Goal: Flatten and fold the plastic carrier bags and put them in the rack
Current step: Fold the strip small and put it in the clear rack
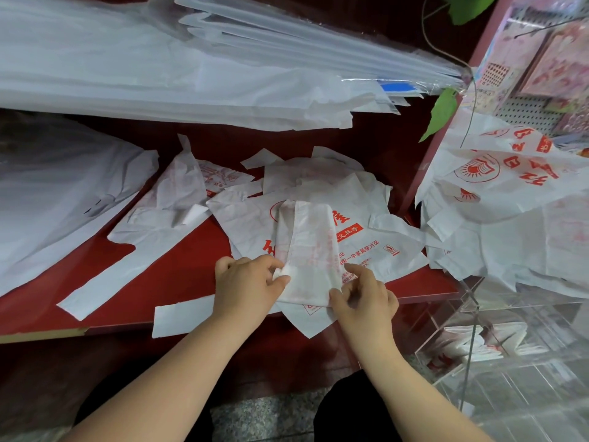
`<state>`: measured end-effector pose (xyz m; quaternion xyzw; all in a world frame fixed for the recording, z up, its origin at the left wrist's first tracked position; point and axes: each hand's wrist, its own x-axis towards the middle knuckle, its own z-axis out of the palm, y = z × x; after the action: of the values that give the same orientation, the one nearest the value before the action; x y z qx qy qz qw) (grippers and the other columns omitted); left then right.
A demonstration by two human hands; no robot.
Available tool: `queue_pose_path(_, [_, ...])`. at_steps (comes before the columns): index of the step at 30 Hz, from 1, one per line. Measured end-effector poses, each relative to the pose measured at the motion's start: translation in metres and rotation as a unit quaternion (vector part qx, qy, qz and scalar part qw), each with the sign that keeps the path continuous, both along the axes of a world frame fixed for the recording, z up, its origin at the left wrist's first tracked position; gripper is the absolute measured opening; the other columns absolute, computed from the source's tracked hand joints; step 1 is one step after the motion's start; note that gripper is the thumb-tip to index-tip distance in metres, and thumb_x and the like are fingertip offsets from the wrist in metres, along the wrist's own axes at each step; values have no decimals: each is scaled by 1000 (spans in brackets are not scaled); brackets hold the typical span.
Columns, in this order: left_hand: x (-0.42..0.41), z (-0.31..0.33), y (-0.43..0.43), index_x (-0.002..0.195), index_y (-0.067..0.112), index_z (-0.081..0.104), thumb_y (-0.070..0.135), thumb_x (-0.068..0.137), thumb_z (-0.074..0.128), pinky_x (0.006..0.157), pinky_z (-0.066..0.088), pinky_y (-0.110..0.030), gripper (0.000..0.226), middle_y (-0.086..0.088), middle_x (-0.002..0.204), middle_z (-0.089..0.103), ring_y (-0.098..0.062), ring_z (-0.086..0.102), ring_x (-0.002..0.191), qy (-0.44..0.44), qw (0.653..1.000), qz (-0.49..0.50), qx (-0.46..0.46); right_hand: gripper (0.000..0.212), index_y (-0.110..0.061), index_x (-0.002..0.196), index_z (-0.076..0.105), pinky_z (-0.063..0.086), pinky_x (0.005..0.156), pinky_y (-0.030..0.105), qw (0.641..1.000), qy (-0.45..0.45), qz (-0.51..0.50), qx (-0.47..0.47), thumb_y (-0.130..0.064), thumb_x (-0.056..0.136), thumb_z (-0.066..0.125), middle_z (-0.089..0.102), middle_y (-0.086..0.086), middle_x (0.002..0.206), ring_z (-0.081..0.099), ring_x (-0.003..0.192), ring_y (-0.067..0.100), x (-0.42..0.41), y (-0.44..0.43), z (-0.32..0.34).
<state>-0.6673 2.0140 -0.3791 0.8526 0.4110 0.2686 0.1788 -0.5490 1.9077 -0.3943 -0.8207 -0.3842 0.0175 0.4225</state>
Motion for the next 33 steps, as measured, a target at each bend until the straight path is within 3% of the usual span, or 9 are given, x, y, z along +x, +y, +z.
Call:
queue_pose_path(3, [0, -2, -1, 115, 21, 54, 40, 85, 60, 82, 16, -21, 36, 17, 73, 46, -11, 51, 90, -6, 999, -4, 41, 40, -12, 115, 56, 12, 82, 17, 1000, -14, 3, -7, -20, 76, 52, 43, -13, 64, 42, 82, 14, -1, 1, 0])
queue_pose_path(6, [-1, -9, 1, 113, 18, 54, 45, 78, 55, 92, 33, -31, 44, -1, 109, 61, -15, 45, 107, -28, 987, -110, 113, 43, -10, 116, 57, 11, 82, 16, 1000, -20, 5, -6, -19, 76, 45, 41, -16, 66, 38, 81, 14, -2, 0, -1])
queue_pose_path(9, [-3, -7, 1, 135, 30, 39, 62, 70, 29, 110, 3, -17, 73, 13, 145, 21, 0, 10, 134, 69, 962, -247, 96, 50, -10, 112, 62, 19, 87, 30, 998, -50, -3, -23, -26, 71, 37, 58, -4, 83, 50, 89, 26, -4, 0, -4])
queue_pose_path(12, [-5, -11, 6, 143, 38, 19, 72, 67, 17, 95, -21, -3, 84, 24, 148, 1, 6, -6, 137, 158, 953, -254, 53, 56, -14, 106, 66, 27, 89, 41, 995, -84, 22, -52, -34, 70, 28, 61, 8, 112, 55, 105, 33, -4, -1, -6])
queue_pose_path(15, [-2, -11, 8, 143, 39, 20, 73, 69, 12, 96, -17, -5, 82, 19, 152, 8, 2, 1, 139, 166, 954, -245, 44, 51, -17, 114, 62, 13, 101, 27, 995, -59, 54, -58, -38, 77, 34, 50, -1, 133, 42, 125, 19, 4, -5, 6])
queue_pose_path(18, [-2, -12, 5, 143, 37, 23, 79, 59, -11, 99, -13, -8, 100, 17, 152, 13, 0, 3, 140, 164, 954, -246, 58, 32, -10, 121, 57, 18, 97, 12, 991, -49, 121, -18, -19, 93, 46, 46, 1, 137, 39, 129, 16, 20, 0, 27])
queue_pose_path(21, [-4, -10, 2, 140, 31, 35, 74, 61, -27, 102, -7, -13, 110, 10, 150, 27, -7, 18, 140, 152, 957, -237, 62, 41, -10, 138, 37, 11, 104, 13, 971, -94, 176, -132, -17, 98, 37, 25, 2, 151, 19, 139, 14, 50, 24, 34])
queue_pose_path(25, [-5, -13, 4, 114, 24, 64, 45, 98, 1, 94, 42, -26, 69, 3, 118, 64, -15, 60, 111, 168, 950, -224, 139, 44, -7, 141, 29, 7, 111, 26, 924, -179, 214, -260, -18, 98, 34, 20, 8, 152, 15, 141, 19, 72, 55, 31])
queue_pose_path(33, [-1, -24, 10, 120, 26, 59, 54, 95, 6, 99, 28, -31, 65, 4, 127, 58, -14, 52, 120, 203, 929, -209, 227, 47, -15, 144, 24, 0, 112, 26, 873, -256, 284, -304, -22, 98, 32, 14, -1, 155, 6, 142, 16, 64, 74, 28])
